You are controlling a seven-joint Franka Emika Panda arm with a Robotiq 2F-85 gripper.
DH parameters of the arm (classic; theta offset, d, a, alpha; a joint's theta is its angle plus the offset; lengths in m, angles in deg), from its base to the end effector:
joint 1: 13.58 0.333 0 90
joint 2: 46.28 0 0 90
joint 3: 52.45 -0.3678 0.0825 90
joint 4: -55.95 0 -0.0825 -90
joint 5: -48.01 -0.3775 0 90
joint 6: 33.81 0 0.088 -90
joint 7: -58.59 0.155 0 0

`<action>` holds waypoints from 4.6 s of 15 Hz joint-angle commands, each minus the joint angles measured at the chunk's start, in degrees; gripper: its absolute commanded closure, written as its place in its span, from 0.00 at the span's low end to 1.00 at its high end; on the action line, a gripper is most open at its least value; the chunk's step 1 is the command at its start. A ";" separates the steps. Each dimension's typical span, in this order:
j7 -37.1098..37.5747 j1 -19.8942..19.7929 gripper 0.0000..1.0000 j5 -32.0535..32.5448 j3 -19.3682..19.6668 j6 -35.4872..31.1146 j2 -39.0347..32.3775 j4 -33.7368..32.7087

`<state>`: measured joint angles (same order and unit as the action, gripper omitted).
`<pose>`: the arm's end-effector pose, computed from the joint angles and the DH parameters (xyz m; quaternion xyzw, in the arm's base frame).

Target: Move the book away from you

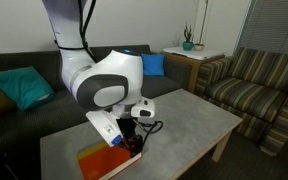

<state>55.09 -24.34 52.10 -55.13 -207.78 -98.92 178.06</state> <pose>0.5411 -0.0680 -0.0332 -0.9998 0.0135 0.0042 0.0156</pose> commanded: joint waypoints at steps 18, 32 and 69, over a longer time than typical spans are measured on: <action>-1.36 -6.55 0.45 -6.22 -0.78 14.71 -26.58 -33.87; -3.34 -8.34 1.00 -9.86 -7.09 17.82 -29.07 -36.75; 0.22 4.00 1.00 -10.53 -7.13 30.18 -32.66 -44.57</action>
<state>55.41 -20.89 43.56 -62.00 -179.20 -129.49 135.80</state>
